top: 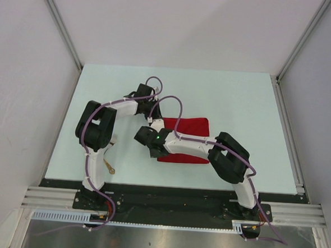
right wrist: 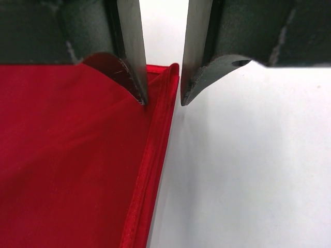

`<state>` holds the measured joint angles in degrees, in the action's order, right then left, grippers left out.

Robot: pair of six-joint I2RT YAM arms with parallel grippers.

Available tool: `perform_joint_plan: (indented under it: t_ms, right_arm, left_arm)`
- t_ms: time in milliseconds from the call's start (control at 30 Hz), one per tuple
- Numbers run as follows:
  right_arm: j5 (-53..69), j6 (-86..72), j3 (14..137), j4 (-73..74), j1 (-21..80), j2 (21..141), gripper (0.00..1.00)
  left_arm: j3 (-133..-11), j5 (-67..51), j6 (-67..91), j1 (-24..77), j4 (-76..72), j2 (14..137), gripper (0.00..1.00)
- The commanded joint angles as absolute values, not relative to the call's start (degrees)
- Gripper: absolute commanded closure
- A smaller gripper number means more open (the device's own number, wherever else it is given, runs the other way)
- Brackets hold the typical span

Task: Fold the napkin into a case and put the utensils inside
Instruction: Pick up the upper triangle-folded napkin from the center of the board.

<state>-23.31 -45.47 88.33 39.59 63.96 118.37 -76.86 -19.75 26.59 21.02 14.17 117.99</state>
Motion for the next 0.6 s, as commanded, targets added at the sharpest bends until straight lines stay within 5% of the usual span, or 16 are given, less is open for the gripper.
perform_joint_plan:
  t_ms: [0,267,567]
  right_arm:
    - [-25.22,-47.02,90.09,40.87,64.34,120.41,0.64]
    - [-24.87,-47.2,90.0,41.66,64.34,123.66,0.66]
    - [-23.29,-47.99,86.4,41.23,64.07,123.49,0.88]
  left_arm:
    - [-76.46,-18.37,26.54,21.45,17.23,120.85,0.92]
    - [-76.64,-18.19,26.54,21.45,17.49,120.94,0.94]
    - [-76.82,-18.11,26.37,21.36,17.75,121.03,0.94]
